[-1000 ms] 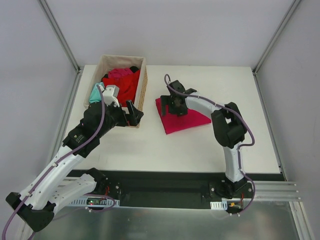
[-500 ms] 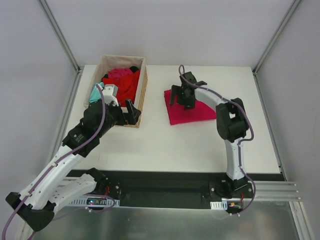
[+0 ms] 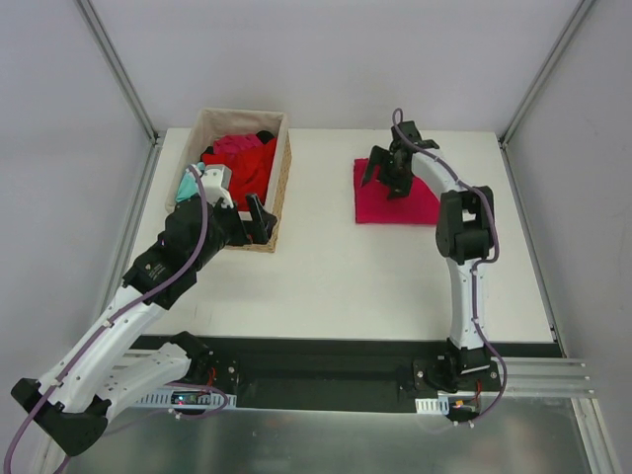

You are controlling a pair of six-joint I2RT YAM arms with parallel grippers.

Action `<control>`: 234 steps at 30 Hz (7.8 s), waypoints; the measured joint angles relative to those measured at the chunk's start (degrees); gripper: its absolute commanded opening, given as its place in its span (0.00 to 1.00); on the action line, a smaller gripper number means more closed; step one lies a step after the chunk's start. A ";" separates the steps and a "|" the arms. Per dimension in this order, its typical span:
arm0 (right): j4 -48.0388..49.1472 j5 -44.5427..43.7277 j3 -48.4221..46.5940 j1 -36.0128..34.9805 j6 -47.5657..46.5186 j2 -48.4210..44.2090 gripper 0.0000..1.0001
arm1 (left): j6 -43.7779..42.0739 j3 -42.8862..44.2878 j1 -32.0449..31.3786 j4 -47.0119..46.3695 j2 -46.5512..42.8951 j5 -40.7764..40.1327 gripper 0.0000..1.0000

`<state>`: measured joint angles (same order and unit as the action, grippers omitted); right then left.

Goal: Fold and stack the t-shirts

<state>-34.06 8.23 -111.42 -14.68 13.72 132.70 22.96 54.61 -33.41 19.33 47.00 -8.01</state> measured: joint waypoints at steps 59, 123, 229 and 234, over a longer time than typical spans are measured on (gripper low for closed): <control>-3.69 -16.37 30.95 8.28 -2.73 -22.16 0.96 | 1.68 0.85 0.00 0.87 -4.37 0.39 0.99; 1.18 -3.52 22.69 -1.46 2.32 -47.89 0.96 | -2.97 24.22 1.62 0.50 32.65 3.37 0.99; -2.03 -7.96 36.33 -12.85 -1.77 -53.13 0.96 | -10.40 51.71 28.41 10.51 35.69 20.41 0.99; -1.64 -8.92 37.18 -14.45 -1.75 -53.22 0.96 | -6.71 37.64 27.91 11.19 19.37 17.35 0.99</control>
<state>-35.70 -0.69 -74.24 -29.12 11.97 79.48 16.25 92.25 -5.50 30.52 66.37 9.34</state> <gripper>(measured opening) 0.965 0.992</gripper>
